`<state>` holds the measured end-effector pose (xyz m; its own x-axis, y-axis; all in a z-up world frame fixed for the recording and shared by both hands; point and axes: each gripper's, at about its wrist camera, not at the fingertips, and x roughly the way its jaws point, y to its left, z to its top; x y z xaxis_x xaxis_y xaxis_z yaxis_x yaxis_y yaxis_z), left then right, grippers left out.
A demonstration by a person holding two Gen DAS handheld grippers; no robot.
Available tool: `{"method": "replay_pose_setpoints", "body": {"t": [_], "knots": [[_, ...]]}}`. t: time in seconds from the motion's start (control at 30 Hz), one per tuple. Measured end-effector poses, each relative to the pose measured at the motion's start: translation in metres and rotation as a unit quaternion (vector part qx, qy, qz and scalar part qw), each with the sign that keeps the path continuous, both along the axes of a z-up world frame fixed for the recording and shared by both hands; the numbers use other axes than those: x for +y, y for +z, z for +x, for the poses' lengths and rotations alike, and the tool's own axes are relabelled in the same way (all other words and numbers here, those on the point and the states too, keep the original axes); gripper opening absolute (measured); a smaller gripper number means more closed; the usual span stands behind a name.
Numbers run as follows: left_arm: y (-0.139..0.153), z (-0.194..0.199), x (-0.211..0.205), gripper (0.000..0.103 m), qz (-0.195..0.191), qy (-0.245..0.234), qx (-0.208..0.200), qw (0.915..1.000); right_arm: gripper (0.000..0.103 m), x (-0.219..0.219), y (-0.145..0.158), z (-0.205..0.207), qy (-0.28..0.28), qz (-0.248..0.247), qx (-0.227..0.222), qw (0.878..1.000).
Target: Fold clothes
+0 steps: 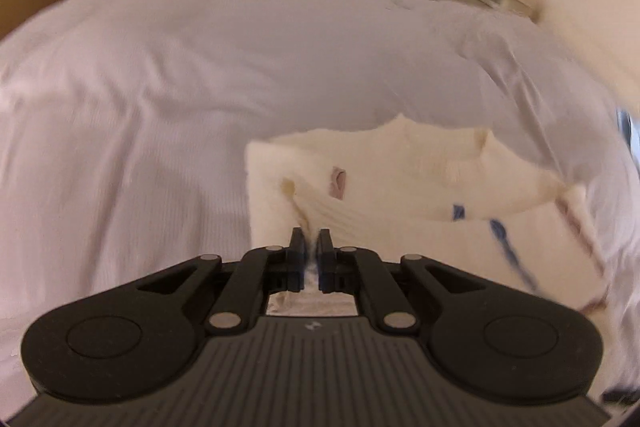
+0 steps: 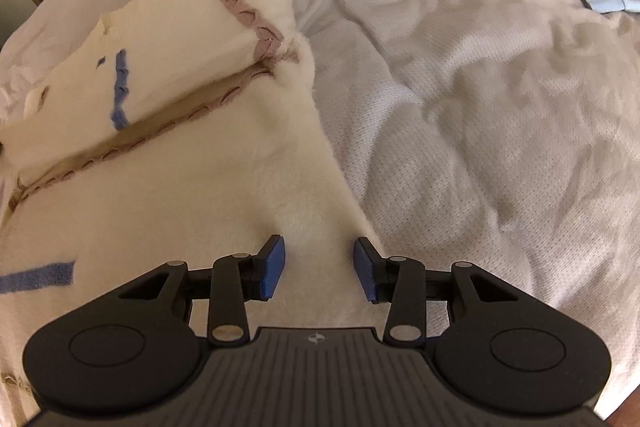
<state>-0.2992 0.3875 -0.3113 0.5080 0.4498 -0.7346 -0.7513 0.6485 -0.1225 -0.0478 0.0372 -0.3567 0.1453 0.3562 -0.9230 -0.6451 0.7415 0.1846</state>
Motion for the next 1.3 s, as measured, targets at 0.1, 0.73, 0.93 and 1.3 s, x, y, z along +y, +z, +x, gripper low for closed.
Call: {"method": "replay_pose_setpoints", "body": {"t": [0.1, 0.73, 0.93, 1.3], "knots": [[-0.026, 0.01, 0.009, 0.004, -0.003, -0.029, 0.038, 0.9988, 0.042, 0.002, 0.0, -0.003, -0.002, -0.01, -0.007, 1.0], [-0.033, 0.007, -0.006, 0.019, -0.033, -0.096, 0.063, 0.9928, 0.044, 0.028, 0.028, -0.033, -0.024, -0.006, -0.08, 0.996], [-0.014, -0.032, -0.022, 0.015, -0.084, -0.07, 0.034, 0.9934, 0.033, 0.007, 0.014, -0.022, -0.031, -0.057, -0.076, 0.995], [-0.024, -0.126, -0.136, 0.015, -0.127, -0.045, 0.096, 0.9862, 0.05, -0.004, 0.026, -0.07, 0.054, -0.04, -0.099, 0.993]]}}
